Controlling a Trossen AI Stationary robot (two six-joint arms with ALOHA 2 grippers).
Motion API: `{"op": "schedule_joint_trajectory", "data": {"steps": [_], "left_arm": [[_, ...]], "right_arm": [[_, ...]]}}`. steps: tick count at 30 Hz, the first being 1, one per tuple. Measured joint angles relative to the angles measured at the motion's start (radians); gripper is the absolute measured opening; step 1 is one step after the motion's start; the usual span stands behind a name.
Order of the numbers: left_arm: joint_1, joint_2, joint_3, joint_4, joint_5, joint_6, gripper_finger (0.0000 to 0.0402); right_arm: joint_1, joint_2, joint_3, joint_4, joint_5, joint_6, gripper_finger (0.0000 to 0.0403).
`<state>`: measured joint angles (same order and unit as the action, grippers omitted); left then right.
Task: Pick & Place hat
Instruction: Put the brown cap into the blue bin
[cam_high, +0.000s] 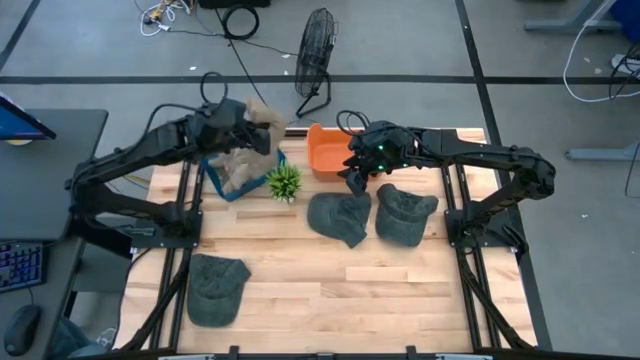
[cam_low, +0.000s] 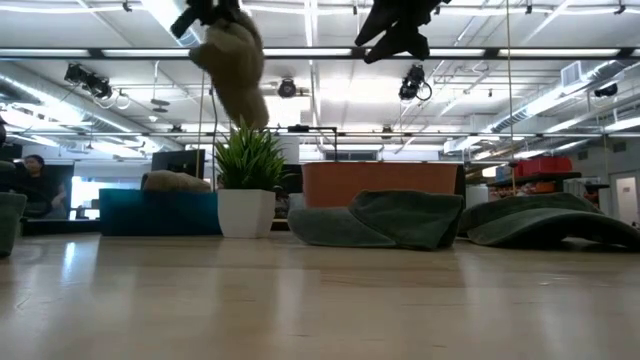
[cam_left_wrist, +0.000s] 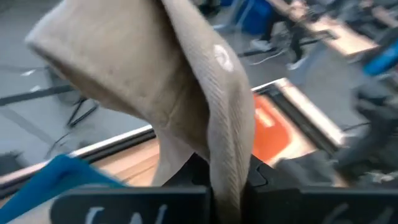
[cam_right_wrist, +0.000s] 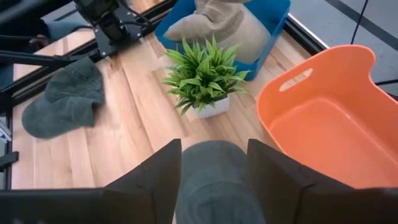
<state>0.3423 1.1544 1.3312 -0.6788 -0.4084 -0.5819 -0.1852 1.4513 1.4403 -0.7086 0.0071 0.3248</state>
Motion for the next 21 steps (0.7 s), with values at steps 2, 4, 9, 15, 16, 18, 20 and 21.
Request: {"op": "schedule_joint_trajectory", "data": {"steps": [2, 4, 9, 15, 16, 18, 20, 21], "left_arm": [[0.032, -0.003, 0.0, -0.088, -0.002, -0.024, 0.0019], [0.057, -0.003, -0.001, -0.166, -0.002, -0.036, 0.0017], [0.11, 0.011, -0.004, -0.253, 0.0, -0.061, 0.0016], [0.14, 0.01, -0.106, -0.205, 0.02, -0.126, 0.0017], [0.14, 0.01, -0.131, -0.192, 0.02, -0.141, 0.0017], [0.145, 0.009, -0.189, -0.149, 0.02, -0.172, 0.0016], [0.152, 0.009, -0.248, -0.103, 0.022, -0.205, 0.0016], [0.158, 0.009, -0.276, -0.072, 0.021, -0.223, 0.0017]], "right_arm": [[0.0, 0.0, 0.0, -0.002, 0.0, 0.003, 0.0181], [0.0, 0.0, 0.0, -0.003, 0.0, 0.003, 0.0178], [0.0, 0.0, 0.0, -0.003, 0.0, 0.003, 0.0176], [0.0, 0.0, 0.0, -0.003, 0.001, 0.003, 0.0176], [0.0, 0.0, 0.0, -0.003, 0.001, 0.003, 0.0176], [0.0, 0.0, 0.0, -0.003, 0.002, 0.003, 0.0176], [0.0, 0.0, 0.0, -0.003, 0.002, 0.003, 0.0176], [0.0, 0.0, 0.0, -0.003, 0.002, 0.003, 0.0176]]}}
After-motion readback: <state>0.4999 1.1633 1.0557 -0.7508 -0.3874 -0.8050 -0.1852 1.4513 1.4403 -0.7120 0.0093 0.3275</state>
